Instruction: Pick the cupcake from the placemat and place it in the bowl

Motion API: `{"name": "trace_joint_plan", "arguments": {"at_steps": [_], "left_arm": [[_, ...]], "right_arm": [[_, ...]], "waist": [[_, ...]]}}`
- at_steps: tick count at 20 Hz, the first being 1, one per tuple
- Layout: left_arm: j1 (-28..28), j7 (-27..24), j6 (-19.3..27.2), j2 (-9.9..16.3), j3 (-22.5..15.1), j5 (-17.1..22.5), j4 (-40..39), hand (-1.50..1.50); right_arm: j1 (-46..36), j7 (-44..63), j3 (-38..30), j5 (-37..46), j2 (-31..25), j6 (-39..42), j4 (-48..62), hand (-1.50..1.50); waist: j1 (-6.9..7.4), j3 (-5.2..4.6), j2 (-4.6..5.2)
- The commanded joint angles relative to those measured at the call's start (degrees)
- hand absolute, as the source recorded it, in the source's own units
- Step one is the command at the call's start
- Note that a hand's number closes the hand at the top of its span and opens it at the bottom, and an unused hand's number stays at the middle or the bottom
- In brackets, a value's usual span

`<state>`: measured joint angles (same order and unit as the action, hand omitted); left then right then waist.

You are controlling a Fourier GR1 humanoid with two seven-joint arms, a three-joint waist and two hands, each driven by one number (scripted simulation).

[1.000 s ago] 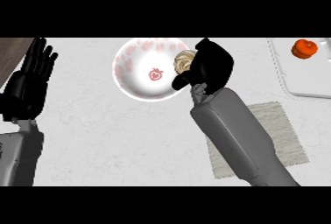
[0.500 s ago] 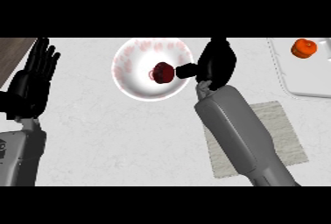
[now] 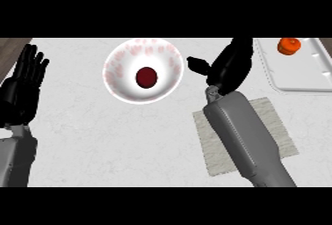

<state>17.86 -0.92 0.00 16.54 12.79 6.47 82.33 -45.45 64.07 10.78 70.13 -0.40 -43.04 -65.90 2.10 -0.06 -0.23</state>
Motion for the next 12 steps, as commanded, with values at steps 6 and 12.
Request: {"name": "trace_joint_plan", "arguments": {"at_steps": [6, 12], "left_arm": [[-5.1, 0.1, 0.9, -1.2, 0.4, 0.1, 3.5, 0.00], [-4.3, 0.6, 0.7, 1.1, 2.8, 0.8, 2.5, 0.00]], "right_arm": [[16.9, 12.3, 2.8, 6.8, 0.4, -12.0, -16.8, -1.50], [36.7, 10.1, 11.6, 9.5, 0.4, -12.2, -35.1, -1.50]], "waist": [[-2.91, 0.08, -0.91], [-3.95, 0.07, -0.62]]}}
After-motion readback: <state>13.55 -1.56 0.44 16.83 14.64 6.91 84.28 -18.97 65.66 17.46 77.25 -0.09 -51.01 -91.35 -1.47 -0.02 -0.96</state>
